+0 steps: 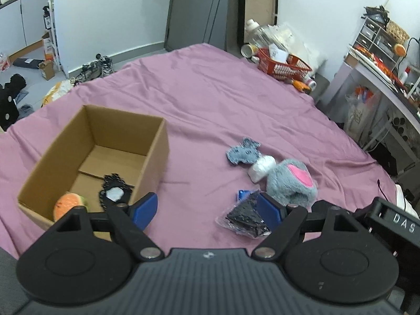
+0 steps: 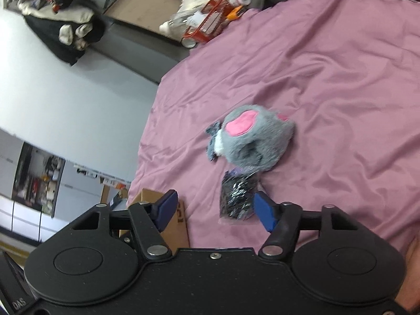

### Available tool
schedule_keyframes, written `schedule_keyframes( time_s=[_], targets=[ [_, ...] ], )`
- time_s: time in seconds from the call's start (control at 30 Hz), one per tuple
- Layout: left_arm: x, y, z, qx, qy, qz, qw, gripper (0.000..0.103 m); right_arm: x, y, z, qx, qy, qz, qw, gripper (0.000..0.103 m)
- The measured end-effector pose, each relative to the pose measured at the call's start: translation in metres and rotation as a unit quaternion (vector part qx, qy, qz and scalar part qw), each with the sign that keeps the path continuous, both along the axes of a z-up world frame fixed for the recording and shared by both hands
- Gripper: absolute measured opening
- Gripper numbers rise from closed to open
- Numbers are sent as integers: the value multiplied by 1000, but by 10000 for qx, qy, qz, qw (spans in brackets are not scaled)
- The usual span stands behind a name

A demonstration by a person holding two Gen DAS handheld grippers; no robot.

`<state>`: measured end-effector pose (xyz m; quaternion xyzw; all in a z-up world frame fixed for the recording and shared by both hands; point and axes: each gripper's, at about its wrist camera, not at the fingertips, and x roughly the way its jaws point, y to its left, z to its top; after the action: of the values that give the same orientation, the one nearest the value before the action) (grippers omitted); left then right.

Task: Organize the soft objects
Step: 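Move the left tool to the black bag while the right tool approaches the blue tissue pack, then grasp the plastic bag of black items with the left tool while the right tool grasps the tissue pack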

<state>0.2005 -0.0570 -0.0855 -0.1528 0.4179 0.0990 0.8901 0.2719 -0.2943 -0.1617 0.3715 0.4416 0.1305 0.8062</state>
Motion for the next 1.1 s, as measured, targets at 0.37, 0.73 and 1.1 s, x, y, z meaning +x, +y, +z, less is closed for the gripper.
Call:
schedule_keyframes(
  time_s=[0.37, 0.73, 1.1],
  targets=[
    [32, -32, -40, -53, 315, -428, 9986, 81, 12, -15, -32, 163, 558, -389, 9975, 31],
    [63, -40, -87, -184, 677, -534, 9961, 81, 28, -10, -57, 125, 954, -492, 9941, 43],
    [72, -29, -98, -712, 398, -585, 9950, 58, 44, 12, -69, -47, 1068, -403, 9935, 46]
  ],
)
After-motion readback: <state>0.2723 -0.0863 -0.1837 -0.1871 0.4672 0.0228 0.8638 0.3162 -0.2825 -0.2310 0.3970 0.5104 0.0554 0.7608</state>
